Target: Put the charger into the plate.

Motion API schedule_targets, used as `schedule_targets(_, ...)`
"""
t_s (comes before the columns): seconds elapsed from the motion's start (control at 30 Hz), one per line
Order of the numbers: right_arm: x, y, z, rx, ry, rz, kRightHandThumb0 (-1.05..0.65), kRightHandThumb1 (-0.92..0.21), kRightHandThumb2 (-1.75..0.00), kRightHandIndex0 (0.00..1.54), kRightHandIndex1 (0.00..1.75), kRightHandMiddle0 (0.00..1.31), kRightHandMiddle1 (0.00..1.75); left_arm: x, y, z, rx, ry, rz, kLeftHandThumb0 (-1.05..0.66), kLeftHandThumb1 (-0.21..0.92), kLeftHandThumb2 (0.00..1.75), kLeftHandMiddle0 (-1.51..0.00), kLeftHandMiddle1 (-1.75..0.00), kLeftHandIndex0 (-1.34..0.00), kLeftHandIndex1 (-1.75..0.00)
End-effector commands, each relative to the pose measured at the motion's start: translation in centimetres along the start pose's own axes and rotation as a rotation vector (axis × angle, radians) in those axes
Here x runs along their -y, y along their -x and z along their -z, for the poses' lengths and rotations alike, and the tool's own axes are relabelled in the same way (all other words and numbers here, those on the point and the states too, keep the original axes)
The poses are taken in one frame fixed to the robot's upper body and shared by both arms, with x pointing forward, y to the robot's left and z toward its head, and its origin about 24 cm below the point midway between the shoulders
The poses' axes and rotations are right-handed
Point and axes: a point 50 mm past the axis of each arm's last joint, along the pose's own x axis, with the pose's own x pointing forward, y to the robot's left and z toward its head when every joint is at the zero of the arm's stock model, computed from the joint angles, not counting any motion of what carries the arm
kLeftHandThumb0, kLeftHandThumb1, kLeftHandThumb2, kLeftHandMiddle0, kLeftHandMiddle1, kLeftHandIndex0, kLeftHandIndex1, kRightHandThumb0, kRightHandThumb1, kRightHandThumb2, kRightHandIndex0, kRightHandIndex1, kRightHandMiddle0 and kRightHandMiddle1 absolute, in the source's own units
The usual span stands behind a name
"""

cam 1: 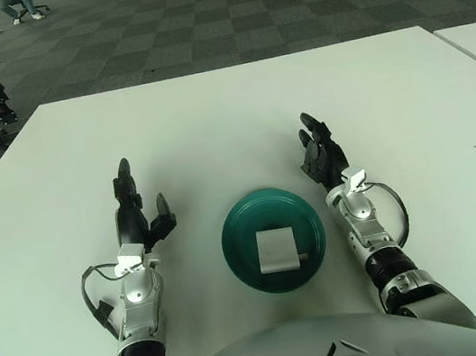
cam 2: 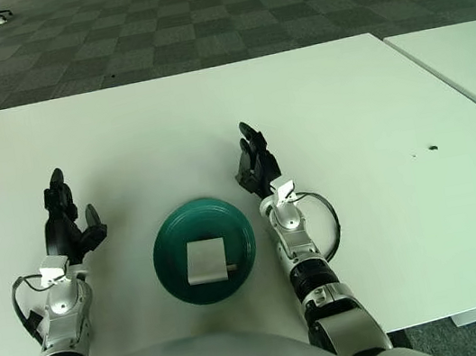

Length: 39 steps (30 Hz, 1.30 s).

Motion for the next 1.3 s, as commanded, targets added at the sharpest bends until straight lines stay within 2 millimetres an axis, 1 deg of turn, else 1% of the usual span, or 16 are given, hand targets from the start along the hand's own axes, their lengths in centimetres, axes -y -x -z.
schedule_targets(0.0,3.3,6.8,8.1,-0.443,0.009,0.114,-0.77,-0.92,-0.91,0.19,0.02,0.0,0.44,-0.1,2.8,1.1,-0.087,-0.155,0.048,-0.98,0.92,1.02,-0.07,0.0,0.0,-0.2)
schedule_targets(0.13,3.2,6.6,8.0,-0.438,0.008,0.118,-0.76,-0.92,-0.91,0.21,0.03,0.0,0.49,-0.1,2.9,0.7,-0.089,-0.188,0.123,-1.03,0.92,1.02,-0.08,-0.01,0.0,-0.19)
schedule_targets(0.3,3.0,6.4,7.9,-0.433,0.01,0.118,-0.75,-0.92,-0.92,0.22,0.03,0.0,0.51,0.3,3.4,0.9,-0.133,-0.161,0.183,-1.04,0.92,1.01,-0.09,-0.01,0.0,-0.2)
schedule_targets(0.43,2.7,6.4,7.9,-0.43,0.012,0.117,-0.75,-0.92,-0.92,0.22,0.02,0.0,0.51,2.3,4.8,2.1,-0.192,-0.102,0.225,-1.02,0.92,0.99,-0.1,-0.01,0.0,-0.23)
schedule_targets(0.53,2.5,6.3,7.9,-0.421,0.044,0.101,-0.77,-0.92,-0.92,0.18,0.01,0.0,0.47,2.8,5.3,2.7,-0.232,-0.071,0.238,-0.98,0.92,0.96,-0.11,-0.02,0.0,-0.3)
schedule_targets(0.67,2.5,6.2,7.6,-0.397,0.153,0.074,-0.82,-0.92,-0.92,0.11,0.0,0.0,0.39,3.0,5.5,3.1,-0.254,-0.041,0.234,-0.96,0.92,0.94,-0.12,-0.02,0.0,-0.31)
schedule_targets(0.83,3.7,6.5,7.2,-0.351,0.262,0.051,-0.88,-0.92,-0.94,0.04,0.0,0.0,0.26,3.0,6.3,3.7,-0.269,-0.006,0.202,-0.95,0.92,0.94,-0.12,-0.01,0.0,-0.31)
schedule_targets(0.9,4.0,6.5,7.1,-0.337,0.275,0.046,-0.9,-0.92,-0.93,0.01,0.0,0.0,0.2,3.1,6.8,4.1,-0.268,0.008,0.187,-0.96,0.92,0.96,-0.11,-0.01,0.0,-0.3)
schedule_targets(1.1,4.3,6.5,7.0,-0.331,0.277,0.042,-0.91,-0.92,-0.91,0.0,0.0,0.0,0.12,3.4,7.0,4.5,-0.257,0.035,0.175,-0.97,0.92,1.01,-0.08,0.0,0.0,-0.25)
schedule_targets(1.27,4.7,6.7,7.1,-0.35,0.29,0.026,-0.95,-0.92,-0.89,0.0,0.0,0.0,0.06,4.1,6.3,4.9,-0.236,0.156,0.141,-0.95,0.92,1.04,-0.07,0.0,0.0,-0.23)
